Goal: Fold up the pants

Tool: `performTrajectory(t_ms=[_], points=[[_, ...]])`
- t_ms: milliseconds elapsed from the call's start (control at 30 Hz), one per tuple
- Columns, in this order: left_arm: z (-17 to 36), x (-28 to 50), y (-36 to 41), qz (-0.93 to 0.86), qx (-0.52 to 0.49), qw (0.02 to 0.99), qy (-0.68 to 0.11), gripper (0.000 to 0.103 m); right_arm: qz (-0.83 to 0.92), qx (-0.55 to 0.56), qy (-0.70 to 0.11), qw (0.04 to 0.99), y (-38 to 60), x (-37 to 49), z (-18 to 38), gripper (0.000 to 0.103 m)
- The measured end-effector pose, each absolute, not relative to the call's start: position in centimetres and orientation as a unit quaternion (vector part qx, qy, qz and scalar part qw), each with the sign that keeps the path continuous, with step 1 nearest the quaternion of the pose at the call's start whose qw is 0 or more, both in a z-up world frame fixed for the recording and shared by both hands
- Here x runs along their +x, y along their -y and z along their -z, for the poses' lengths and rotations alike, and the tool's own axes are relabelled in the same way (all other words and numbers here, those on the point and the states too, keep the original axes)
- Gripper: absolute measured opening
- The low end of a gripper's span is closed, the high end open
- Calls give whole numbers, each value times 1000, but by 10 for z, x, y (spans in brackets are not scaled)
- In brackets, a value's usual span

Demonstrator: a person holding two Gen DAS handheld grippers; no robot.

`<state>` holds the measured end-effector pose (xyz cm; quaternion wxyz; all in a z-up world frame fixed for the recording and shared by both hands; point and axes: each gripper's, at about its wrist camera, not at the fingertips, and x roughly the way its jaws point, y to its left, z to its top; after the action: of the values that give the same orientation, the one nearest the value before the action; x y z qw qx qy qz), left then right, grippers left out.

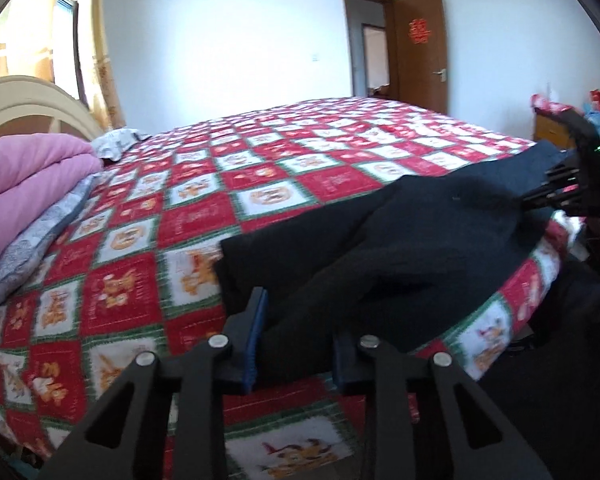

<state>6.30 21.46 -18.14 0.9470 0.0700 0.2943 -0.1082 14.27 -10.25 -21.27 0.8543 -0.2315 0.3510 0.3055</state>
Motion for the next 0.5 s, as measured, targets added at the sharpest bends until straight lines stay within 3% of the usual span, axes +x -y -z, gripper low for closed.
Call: performTrajectory(t_ms=[233,333,433,467,500], points=[[201,69,-236,93,24,946,-310,30,-313,-222,-356,852,104,127,219,3],[210,69,-237,89,28,943,-320,30,-305,-243,-393,833,96,132,248,3],[213,65,-235,76,59,942,-322,42,-302,-252,-388,833,92,131,252,4],[213,64,-236,68,68,941,-324,53,-303,-249,-390,833,93,132,249,4],[213,63,-240,56,75,942,-322,58,-305,-243,-393,833,94,133,247,4]])
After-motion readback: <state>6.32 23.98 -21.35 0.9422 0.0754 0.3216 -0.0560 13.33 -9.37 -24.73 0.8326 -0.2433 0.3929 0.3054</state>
